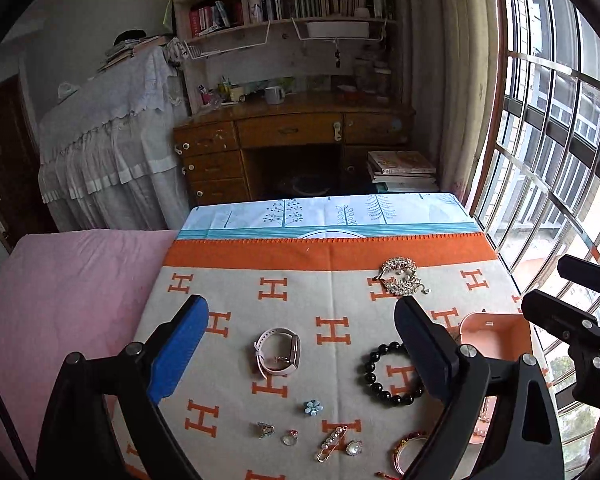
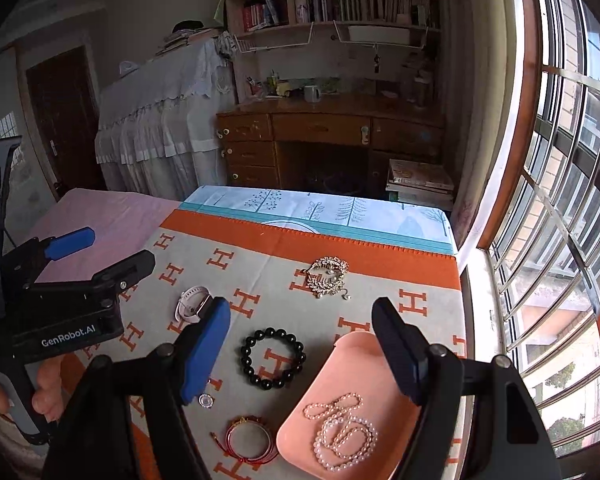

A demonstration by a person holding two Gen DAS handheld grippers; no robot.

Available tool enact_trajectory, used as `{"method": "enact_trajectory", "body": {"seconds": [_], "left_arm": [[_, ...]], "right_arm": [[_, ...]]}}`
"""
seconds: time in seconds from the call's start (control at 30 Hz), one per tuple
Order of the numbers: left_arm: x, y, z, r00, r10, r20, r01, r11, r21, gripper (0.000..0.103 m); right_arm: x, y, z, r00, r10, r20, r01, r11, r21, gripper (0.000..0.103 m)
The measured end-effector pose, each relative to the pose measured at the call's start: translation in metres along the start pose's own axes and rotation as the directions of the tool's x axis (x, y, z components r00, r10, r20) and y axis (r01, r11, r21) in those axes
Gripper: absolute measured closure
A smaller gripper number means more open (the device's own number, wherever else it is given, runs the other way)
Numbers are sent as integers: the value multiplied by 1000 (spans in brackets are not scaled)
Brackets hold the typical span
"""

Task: Organize jewelry
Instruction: 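Withdraw both tools from the pink box, then grasp the gold leaf hair comb with the right tool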

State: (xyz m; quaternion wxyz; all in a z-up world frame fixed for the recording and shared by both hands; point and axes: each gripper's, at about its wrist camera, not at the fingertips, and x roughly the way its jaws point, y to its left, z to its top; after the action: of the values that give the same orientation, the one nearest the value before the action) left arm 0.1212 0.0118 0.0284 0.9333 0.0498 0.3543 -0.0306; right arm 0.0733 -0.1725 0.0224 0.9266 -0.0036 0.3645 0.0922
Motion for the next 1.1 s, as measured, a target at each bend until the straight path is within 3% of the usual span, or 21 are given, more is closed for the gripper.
{"method": "enact_trajectory", "body": {"seconds": [0.23,0.3,0.43,0.6,0.73,0.83,1.0,1.1], "left_arm": [[59,22,35,996,8,-89,-7,1000,13,10],[83,29,40,991,-27,-129,27,1000,-3,10],[139,39,41,965,-95,-245,81,994,-68,10],[192,39,26,927,-121,-355,93,991,-97,10],[209,41,15,911,-129,-392,95,990,-105,10],[215,46,12,908,-123,-401,88,991,-106,10],[214,51,10,908,-108,-406,74,992,-98,10],[212,52,7,906,-102,-410,72,993,-89,10]], "right_arm": [[58,-8,44,996,31,-83,-26,998,58,29],[80,-11,52,992,35,-121,-27,997,71,32],[138,-21,62,971,35,-235,-12,995,99,41],[212,-48,56,921,13,-389,48,988,146,52],[254,-71,41,870,37,-492,79,974,212,71],[269,-73,31,847,39,-530,86,974,209,78],[284,-66,25,838,11,-546,99,980,172,84],[284,-65,25,851,10,-525,95,980,173,91]]}}
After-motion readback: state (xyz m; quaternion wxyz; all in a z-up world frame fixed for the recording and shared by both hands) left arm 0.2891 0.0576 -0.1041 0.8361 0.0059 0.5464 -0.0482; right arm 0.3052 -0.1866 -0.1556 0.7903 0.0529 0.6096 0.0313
